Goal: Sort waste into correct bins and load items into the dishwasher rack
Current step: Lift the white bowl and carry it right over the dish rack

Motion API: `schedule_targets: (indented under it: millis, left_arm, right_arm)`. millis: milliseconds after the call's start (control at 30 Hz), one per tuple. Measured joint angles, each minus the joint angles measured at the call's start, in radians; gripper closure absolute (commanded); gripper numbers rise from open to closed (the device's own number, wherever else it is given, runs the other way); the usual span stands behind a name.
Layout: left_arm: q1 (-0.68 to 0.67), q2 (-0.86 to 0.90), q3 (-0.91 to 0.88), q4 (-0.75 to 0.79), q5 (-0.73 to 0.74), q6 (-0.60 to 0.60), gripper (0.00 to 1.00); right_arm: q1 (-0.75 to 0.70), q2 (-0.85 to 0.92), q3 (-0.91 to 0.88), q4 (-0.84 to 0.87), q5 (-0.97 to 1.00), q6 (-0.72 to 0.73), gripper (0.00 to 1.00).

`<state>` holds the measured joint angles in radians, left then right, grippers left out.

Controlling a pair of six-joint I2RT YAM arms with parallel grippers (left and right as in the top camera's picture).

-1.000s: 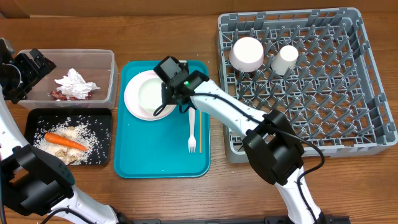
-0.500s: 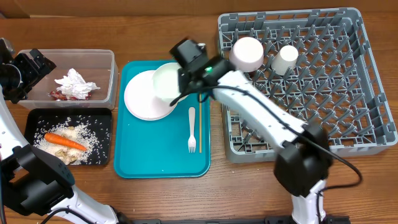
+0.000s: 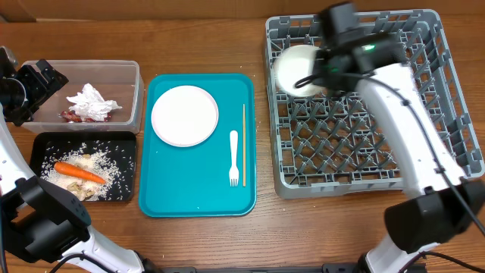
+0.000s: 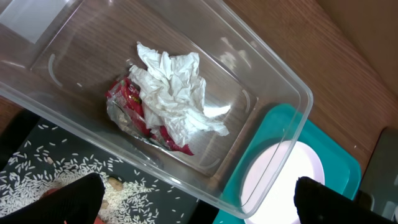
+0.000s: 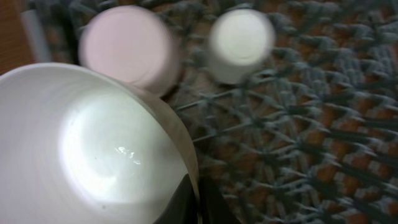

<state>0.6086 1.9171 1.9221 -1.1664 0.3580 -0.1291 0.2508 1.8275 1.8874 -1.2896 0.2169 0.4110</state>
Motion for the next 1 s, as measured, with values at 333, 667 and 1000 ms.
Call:
schedule_targets:
  millis: [333,667,1000]
  left_arm:
    - [0.000,0.000,0.000,0.000,0.000,0.000,0.00]
    - [0.000,0.000,0.000,0.000,0.000,0.000,0.00]
    - [0.000,0.000,0.000,0.000,0.000,0.000,0.00]
  right_arm:
    - [-0.237,-0.005,0.000,-0.226,0.574,0.121,0.96]
    - [-0.227,-0.007,-0.053,-0.322,0.776,0.397,0.96]
    - [-0.130,-0.007,-0.253,-0.259,0.891,0.454,0.96]
